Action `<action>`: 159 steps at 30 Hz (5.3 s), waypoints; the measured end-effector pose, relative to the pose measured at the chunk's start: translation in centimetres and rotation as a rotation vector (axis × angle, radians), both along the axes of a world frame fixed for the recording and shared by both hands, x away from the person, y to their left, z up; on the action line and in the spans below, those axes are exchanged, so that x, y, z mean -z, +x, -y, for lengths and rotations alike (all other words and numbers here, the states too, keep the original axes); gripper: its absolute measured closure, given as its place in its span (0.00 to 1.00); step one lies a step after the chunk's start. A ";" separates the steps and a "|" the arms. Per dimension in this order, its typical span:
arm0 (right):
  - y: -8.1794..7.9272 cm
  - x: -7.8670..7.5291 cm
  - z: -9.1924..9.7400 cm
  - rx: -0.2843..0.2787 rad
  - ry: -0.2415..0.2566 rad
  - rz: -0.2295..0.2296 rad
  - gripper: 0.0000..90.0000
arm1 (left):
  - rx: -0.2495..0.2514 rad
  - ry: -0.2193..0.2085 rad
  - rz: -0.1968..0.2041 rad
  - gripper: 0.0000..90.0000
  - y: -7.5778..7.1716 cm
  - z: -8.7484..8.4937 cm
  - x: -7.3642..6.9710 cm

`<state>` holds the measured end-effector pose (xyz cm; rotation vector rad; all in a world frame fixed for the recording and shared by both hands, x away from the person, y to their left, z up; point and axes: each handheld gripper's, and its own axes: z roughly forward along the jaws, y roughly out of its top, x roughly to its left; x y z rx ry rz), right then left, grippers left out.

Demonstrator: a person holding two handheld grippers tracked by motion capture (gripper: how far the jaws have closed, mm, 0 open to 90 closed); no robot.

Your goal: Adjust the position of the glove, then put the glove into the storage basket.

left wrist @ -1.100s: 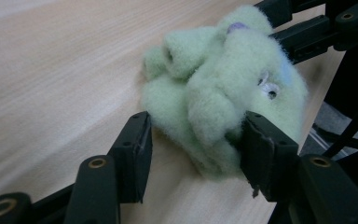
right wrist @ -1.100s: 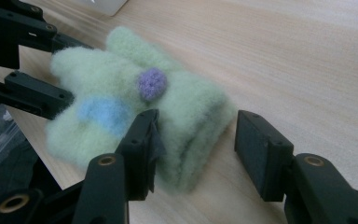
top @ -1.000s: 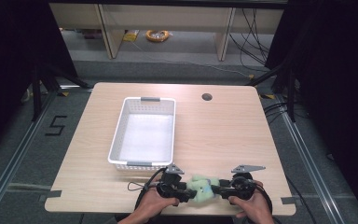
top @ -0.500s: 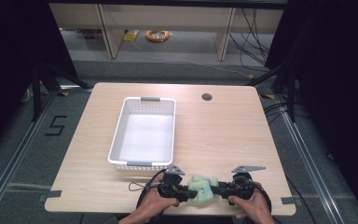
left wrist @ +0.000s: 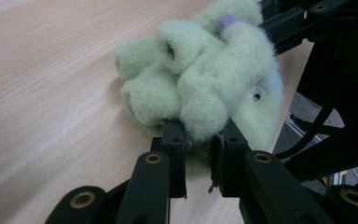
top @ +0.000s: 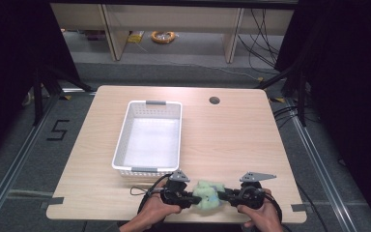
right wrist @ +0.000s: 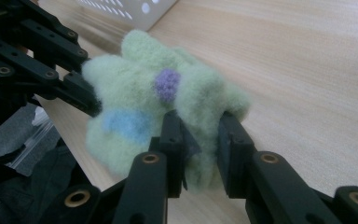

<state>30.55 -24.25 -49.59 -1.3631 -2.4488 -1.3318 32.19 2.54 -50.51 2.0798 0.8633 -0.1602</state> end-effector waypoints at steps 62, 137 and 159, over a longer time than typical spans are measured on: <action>3.3 -7.9 -6.7 -0.127 0.104 0.134 0.83 | -0.071 -0.071 0.065 0.87 1.6 -8.8 -8.6; 13.5 -4.5 -20.5 -0.189 -0.248 -0.086 0.63 | -0.201 0.276 -0.117 0.81 10.9 -16.6 -4.8; 13.5 -7.3 -19.0 -0.186 -0.197 -0.032 0.51 | -0.325 0.253 -0.031 0.59 10.7 -16.5 -7.0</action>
